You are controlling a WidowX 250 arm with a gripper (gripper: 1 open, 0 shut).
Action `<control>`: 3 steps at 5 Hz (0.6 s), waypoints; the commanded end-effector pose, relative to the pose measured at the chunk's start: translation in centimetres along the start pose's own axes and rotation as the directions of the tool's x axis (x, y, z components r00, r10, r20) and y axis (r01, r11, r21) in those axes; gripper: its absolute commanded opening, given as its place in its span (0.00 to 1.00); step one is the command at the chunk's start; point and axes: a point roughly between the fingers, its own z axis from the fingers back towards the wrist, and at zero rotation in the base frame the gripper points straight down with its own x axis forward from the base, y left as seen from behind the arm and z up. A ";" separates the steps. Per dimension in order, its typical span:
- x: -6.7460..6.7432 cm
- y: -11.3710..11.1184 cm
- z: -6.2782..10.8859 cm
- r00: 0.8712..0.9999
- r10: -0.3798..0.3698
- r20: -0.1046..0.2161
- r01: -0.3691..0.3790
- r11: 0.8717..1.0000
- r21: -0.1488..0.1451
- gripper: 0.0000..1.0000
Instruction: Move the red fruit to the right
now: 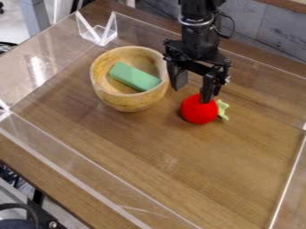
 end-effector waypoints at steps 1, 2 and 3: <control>1.3 -0.4 2.3 0.996 -0.042 0.078 0.042 0.999 0.008 1.00; 1.4 0.2 3.4 0.995 -0.027 0.091 0.026 1.000 0.009 1.00; 1.4 0.8 4.9 0.994 -0.014 0.108 0.012 1.000 0.015 1.00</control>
